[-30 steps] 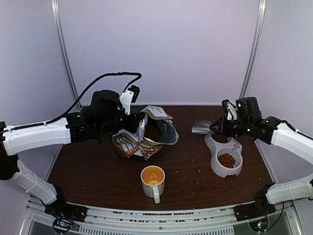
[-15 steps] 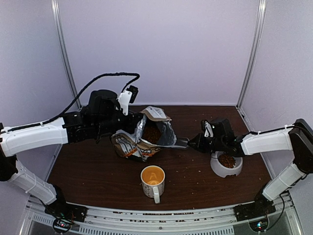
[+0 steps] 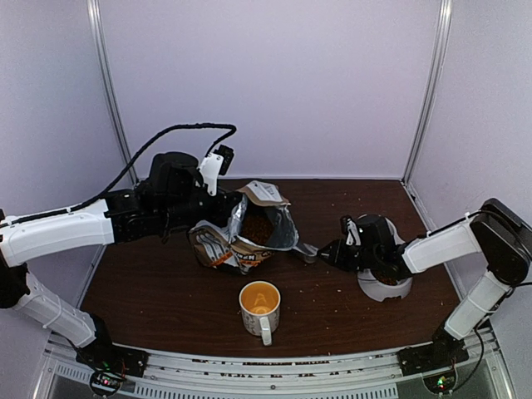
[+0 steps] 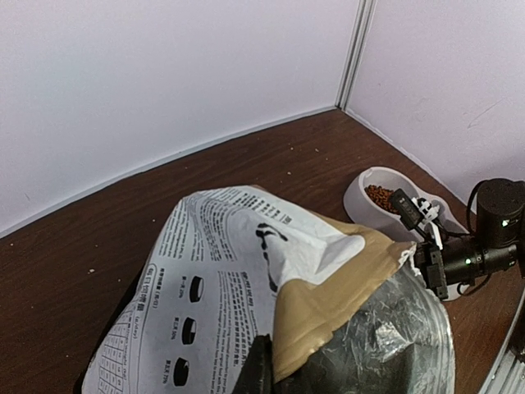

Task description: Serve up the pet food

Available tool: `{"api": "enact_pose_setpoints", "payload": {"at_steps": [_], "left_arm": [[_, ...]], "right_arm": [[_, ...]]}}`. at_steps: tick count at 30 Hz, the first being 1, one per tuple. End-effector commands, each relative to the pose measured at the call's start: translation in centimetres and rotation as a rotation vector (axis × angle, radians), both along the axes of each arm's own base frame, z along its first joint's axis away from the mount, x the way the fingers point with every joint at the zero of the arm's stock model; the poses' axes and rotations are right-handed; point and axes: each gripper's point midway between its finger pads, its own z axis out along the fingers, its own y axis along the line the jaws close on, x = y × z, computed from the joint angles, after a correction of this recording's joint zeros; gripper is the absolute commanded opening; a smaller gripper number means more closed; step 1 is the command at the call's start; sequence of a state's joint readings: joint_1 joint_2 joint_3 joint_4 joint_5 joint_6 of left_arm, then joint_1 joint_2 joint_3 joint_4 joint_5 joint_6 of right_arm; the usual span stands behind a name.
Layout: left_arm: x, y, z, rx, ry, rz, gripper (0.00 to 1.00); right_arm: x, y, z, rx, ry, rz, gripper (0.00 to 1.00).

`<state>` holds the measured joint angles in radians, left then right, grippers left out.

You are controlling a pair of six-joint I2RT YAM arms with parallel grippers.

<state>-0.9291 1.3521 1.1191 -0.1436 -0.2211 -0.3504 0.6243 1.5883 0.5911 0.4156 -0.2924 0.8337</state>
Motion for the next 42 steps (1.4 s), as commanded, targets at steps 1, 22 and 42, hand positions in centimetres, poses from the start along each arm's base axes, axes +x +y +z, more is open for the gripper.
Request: {"api": "enact_pose_setpoints", "payload": {"at_steps": [1, 22, 42], "left_arm": [[0.4, 0.9, 2.9, -0.073, -0.054, 0.038, 0.00], [0.3, 1.1, 2.7, -0.082, -0.049, 0.046, 0.00], [-1.2, -0.6, 5.6, -0.041, -0.049, -0.109, 0.00]], "right_arm": [[-0.7, 0.1, -0.8, -0.048, -0.017, 0.051, 0.31], [-1.5, -3.8, -0.4, -0.409, -0.096, 0.064, 0.81], [-5.7, 3.6, 21.4, -0.138, -0.408, 0.238, 0.89]]}}
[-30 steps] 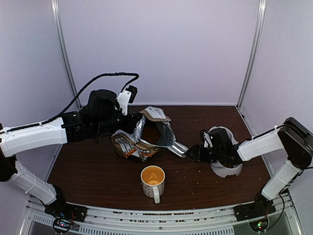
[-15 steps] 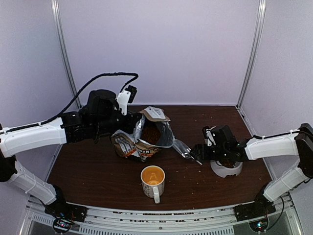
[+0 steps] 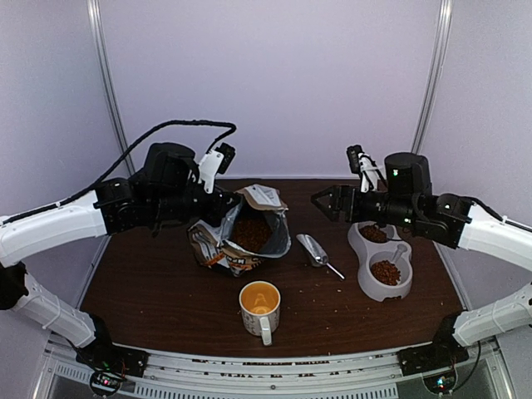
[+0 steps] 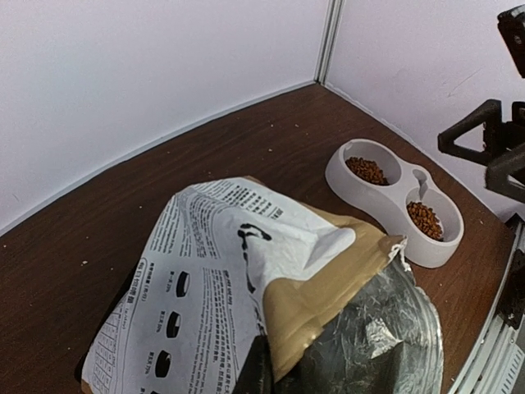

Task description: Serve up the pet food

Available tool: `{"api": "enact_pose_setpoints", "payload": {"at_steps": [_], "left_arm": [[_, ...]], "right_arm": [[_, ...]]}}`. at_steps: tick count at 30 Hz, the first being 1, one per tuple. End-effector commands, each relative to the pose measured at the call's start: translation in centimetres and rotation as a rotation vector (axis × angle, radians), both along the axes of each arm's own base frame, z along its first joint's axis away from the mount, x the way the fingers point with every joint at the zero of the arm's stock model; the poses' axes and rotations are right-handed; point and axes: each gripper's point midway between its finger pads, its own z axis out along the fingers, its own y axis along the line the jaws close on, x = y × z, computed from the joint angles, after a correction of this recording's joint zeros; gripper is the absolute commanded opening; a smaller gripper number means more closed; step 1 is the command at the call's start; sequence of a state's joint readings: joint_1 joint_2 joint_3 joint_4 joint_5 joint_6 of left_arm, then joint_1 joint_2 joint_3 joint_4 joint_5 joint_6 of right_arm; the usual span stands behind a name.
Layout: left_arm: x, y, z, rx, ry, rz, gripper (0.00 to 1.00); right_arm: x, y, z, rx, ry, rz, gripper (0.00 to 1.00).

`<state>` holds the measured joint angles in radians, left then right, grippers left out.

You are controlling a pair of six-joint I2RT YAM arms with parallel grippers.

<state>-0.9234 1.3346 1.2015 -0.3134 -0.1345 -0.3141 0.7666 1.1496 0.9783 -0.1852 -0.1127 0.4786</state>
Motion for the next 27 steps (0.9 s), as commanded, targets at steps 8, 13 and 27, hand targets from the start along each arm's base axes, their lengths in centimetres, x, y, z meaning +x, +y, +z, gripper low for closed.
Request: {"api": "enact_pose_setpoints", "payload": {"at_steps": [8, 13, 27], "left_arm": [[0.3, -0.7, 5.3, -0.096, -0.102, -0.031, 0.00], [0.2, -0.7, 5.6, -0.092, -0.109, -0.037, 0.00], [-1.4, -1.8, 11.5, 0.057, -0.321, -0.312, 0.00]], "right_arm": [[-2.6, 6.9, -1.4, -0.119, 0.112, 0.010, 0.83], [-1.5, 6.7, -3.6, -0.253, 0.178, -0.093, 0.69], [-0.4, 5.4, 3.2, -0.241, 0.120, -0.248, 0.00]]}}
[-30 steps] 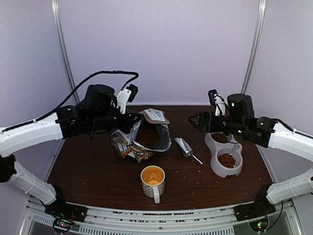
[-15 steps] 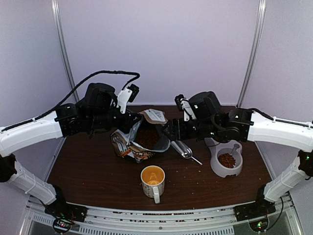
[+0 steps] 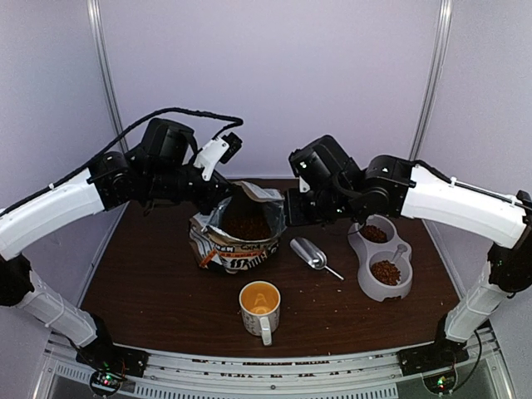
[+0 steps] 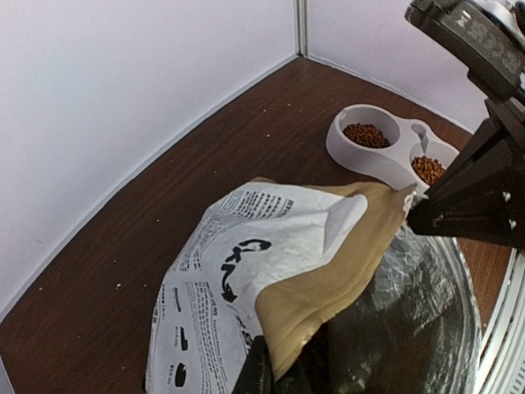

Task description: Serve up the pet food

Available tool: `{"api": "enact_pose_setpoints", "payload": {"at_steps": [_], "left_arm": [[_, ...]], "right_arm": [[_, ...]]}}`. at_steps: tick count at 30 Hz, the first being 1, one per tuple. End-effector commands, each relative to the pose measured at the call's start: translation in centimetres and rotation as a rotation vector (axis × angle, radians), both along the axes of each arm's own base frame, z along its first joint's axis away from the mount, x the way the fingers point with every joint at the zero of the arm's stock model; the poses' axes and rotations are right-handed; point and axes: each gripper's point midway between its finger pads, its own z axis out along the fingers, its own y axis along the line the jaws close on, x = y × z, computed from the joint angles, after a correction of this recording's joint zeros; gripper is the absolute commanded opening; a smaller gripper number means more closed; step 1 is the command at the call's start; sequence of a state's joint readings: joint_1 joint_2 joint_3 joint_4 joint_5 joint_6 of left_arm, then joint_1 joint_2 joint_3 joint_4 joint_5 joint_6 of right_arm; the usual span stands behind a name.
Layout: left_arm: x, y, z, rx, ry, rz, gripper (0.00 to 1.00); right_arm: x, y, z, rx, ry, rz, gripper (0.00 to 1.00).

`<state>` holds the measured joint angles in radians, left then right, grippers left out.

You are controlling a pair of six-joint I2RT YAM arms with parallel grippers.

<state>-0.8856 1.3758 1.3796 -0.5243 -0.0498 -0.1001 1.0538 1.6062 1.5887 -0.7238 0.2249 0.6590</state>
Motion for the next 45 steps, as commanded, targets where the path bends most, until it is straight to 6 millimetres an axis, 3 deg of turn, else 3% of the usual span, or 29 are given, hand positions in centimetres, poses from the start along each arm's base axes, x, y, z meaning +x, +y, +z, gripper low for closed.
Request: {"api": "enact_pose_setpoints", "payload": {"at_steps": [1, 8, 13, 15, 17, 21, 27, 32, 45], "left_arm": [[-1.5, -2.4, 9.8, -0.103, -0.249, -0.234, 0.00], [-0.4, -3.2, 8.7, -0.064, -0.234, -0.274, 0.02], [-1.3, -2.1, 9.1, -0.113, -0.219, -0.245, 0.75], [-2.0, -0.8, 9.3, -0.135, -0.221, -0.220, 0.89], [-3.0, 0.2, 8.5, -0.154, -0.199, -0.213, 0.97], [-4.9, 1.7, 5.1, -0.149, -0.109, -0.216, 0.98], [-5.9, 3.1, 0.1, -0.129, -0.018, -0.183, 0.98], [-5.7, 2.4, -0.5, -0.134, -0.026, -0.203, 0.95], [-5.6, 2.2, -0.2, -0.139, -0.074, -0.220, 0.45]], "right_arm": [[0.8, -4.0, 5.2, 0.048, -0.113, -0.155, 0.00], [0.9, -5.0, 6.1, 0.131, -0.141, -0.211, 0.00], [1.0, -4.8, 6.9, 0.205, -0.171, -0.217, 0.00], [1.2, -4.6, 7.1, 0.203, -0.180, -0.219, 0.00], [1.4, -4.4, 7.2, 0.200, -0.187, -0.216, 0.00], [1.6, -4.1, 7.2, 0.197, -0.195, -0.218, 0.00], [1.7, -4.0, 7.2, 0.199, -0.197, -0.219, 0.00], [1.7, -3.9, 7.0, 0.201, -0.190, -0.218, 0.00], [1.8, -4.2, 6.8, 0.192, -0.191, -0.227, 0.00]]}}
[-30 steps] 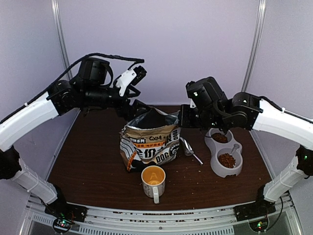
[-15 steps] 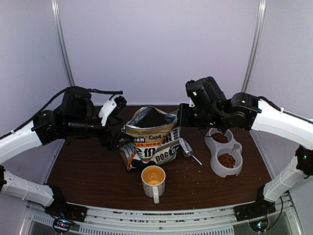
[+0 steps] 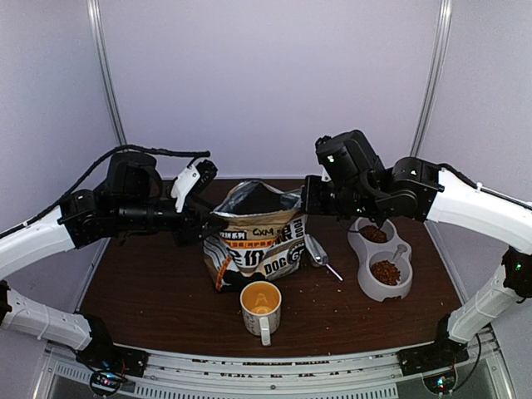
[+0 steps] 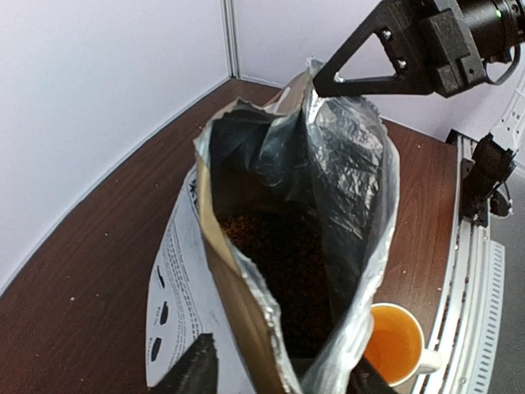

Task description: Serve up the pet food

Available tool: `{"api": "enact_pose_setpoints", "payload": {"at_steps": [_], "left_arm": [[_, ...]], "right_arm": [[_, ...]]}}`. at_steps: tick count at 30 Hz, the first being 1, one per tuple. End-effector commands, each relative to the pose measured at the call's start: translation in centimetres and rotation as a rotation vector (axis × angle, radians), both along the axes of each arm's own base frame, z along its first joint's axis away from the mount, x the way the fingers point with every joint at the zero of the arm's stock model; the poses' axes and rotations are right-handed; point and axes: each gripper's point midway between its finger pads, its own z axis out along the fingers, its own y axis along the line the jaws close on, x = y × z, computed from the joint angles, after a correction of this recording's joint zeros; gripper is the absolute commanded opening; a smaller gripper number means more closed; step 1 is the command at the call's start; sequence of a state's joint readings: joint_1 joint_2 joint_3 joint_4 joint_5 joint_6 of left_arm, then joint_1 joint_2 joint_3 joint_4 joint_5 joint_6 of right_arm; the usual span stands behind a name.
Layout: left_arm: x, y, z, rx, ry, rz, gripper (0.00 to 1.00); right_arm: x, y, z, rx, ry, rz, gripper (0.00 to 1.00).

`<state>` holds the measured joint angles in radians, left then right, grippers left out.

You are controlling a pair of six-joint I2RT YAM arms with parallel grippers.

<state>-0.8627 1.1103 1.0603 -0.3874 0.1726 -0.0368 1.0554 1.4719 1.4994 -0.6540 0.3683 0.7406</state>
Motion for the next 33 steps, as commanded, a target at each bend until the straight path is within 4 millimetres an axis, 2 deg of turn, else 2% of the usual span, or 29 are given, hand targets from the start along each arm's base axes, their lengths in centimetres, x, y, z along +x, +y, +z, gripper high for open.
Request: {"api": "enact_pose_setpoints", "payload": {"at_steps": [1, 2, 6, 8, 11, 13, 16, 18, 20, 26, 31, 33], "left_arm": [[0.2, -0.2, 1.4, -0.049, -0.050, -0.015, 0.39], [0.2, -0.2, 1.4, -0.051, -0.051, -0.015, 0.33], [0.2, 0.0, 1.7, -0.062, -0.055, -0.002, 0.11], [0.4, 0.3, 2.0, -0.064, -0.065, 0.017, 0.04], [0.8, 0.9, 2.6, -0.060, -0.085, 0.040, 0.00], [1.0, 1.2, 3.0, -0.066, -0.086, 0.039, 0.00], [1.2, 1.4, 3.5, -0.081, -0.078, 0.021, 0.00], [1.1, 1.2, 3.6, -0.085, -0.070, 0.000, 0.00], [1.1, 1.1, 3.8, -0.087, -0.065, -0.010, 0.00], [1.2, 1.1, 4.1, -0.088, -0.063, -0.018, 0.00], [1.3, 1.1, 4.2, -0.086, -0.058, -0.023, 0.00], [1.3, 1.1, 4.2, -0.085, -0.057, -0.024, 0.00]], "right_arm": [[1.3, -0.6, 3.2, 0.076, -0.095, -0.071, 0.00], [1.4, -0.7, 3.4, 0.073, -0.101, -0.068, 0.04], [1.0, -1.6, 4.9, 0.060, -0.156, -0.030, 0.44], [0.5, -1.7, 5.7, 0.063, -0.185, 0.042, 0.60], [-0.1, -2.5, 5.6, 0.058, -0.216, 0.145, 0.74], [-0.1, -3.4, 4.5, 0.061, -0.230, 0.193, 0.79], [-0.4, -4.2, 2.8, 0.133, -0.253, 0.291, 0.82], [-0.9, -4.4, 0.6, 0.171, -0.268, 0.361, 0.82], [-1.1, -4.3, 0.0, 0.186, -0.300, 0.399, 0.81], [-0.1, -1.8, -1.6, 0.179, -0.304, 0.483, 0.76], [1.6, -0.7, -2.7, 0.210, -0.296, 0.515, 0.74], [2.0, -0.2, -3.0, 0.217, -0.291, 0.534, 0.69]]}}
